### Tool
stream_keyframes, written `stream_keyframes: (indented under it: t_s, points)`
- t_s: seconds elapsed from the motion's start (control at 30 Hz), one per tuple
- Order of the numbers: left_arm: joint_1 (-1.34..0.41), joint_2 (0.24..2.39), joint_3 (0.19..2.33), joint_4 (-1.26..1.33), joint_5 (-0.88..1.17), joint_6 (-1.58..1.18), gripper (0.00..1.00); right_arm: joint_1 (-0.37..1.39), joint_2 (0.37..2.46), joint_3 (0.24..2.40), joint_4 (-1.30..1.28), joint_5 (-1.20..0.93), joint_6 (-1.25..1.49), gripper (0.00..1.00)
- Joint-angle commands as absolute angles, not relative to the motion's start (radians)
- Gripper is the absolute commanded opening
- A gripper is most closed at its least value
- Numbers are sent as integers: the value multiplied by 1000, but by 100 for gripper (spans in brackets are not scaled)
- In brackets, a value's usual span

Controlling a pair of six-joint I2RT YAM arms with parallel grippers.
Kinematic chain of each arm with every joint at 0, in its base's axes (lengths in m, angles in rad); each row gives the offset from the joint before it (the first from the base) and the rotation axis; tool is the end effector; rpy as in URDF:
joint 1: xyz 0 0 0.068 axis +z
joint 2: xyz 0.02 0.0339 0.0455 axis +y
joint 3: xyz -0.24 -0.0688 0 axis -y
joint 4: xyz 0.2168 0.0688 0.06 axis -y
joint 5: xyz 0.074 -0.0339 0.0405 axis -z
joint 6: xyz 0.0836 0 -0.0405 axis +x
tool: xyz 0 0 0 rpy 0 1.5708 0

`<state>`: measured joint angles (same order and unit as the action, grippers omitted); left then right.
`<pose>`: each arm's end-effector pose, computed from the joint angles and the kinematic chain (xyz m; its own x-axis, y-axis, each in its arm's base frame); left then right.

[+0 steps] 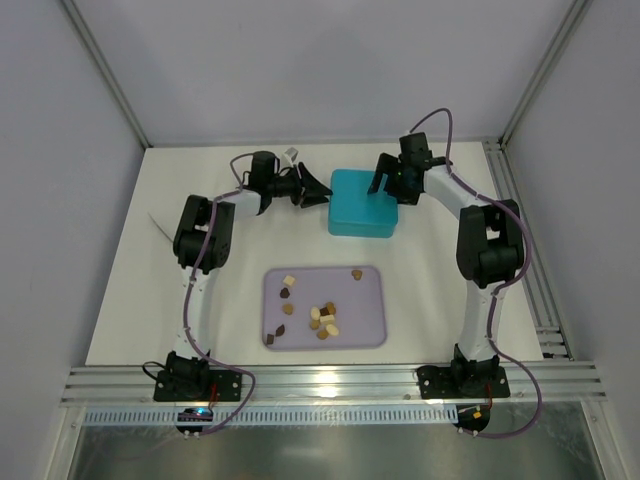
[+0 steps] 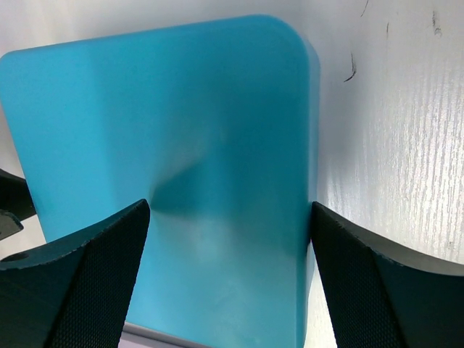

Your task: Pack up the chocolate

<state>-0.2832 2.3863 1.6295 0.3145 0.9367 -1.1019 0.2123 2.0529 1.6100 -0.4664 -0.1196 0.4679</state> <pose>0.4663 -0.2058 0.1199 -0.9570 -0.2719 -0.1008 0.0241 0.2718 -0.9620 0.4371 0.1044 0.1636 -0.8151 0.2824 -0.5058 0.0972 0.9275 0.3611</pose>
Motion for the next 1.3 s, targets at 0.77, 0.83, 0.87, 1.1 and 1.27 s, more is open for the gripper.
stream_keyframes:
  t_s: [0.77,0.83,0.87,1.1,1.27]
  points:
    - [-316,2319,1654,128,882,-970,40,288,2103,1769,-589,-43,387,95]
    - [-318,2315,1660,98,862,-953,40,290,2114,1775,-600,-43,382,95]
    - [-318,2315,1660,94,858,-951,40,291,2115,1778,-604,-44,382,95]
    - [-327,2312,1680,-36,784,-885,40,298,2129,1778,-618,-55,379,96]
    - [-350,2329,1787,-300,657,-770,40,298,2143,1770,-629,-74,380,97]
